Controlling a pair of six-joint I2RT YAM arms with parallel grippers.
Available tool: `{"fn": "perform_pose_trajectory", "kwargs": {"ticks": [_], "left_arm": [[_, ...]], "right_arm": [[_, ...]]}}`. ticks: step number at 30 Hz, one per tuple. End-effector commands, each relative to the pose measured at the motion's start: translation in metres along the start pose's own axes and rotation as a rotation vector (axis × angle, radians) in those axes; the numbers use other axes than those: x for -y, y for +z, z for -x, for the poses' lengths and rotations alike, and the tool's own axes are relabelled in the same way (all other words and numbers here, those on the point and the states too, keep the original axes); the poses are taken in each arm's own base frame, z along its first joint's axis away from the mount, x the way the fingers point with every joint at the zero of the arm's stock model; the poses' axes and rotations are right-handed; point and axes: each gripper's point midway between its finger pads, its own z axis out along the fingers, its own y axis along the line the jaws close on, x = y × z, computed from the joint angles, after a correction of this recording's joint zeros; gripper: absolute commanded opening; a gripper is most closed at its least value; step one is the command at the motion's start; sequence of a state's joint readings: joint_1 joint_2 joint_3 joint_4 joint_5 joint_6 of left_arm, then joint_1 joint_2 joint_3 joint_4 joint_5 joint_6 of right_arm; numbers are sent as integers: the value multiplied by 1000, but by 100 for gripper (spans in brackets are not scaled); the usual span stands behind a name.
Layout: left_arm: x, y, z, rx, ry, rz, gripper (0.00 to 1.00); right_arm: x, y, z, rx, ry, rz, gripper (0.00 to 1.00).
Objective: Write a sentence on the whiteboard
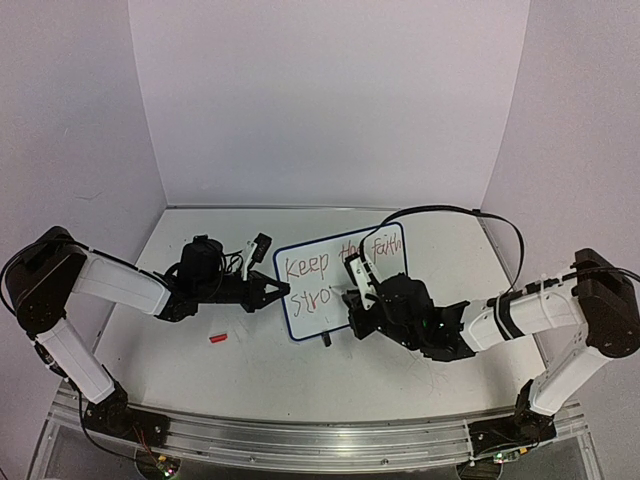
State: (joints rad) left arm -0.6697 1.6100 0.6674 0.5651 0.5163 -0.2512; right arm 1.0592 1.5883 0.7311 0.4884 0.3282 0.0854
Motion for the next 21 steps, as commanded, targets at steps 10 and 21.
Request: {"fn": "perform_pose_trajectory", "kwargs": {"ticks": [10,21], "left_arm": [[-43,-9,-9,-29,39,211,0],[-42,-11,-10,-31,45,217,0]], "right_arm": [[1,-2,-14,-43,18,-6,0],[-6,-4,-26,-76,12,13,0]]}}
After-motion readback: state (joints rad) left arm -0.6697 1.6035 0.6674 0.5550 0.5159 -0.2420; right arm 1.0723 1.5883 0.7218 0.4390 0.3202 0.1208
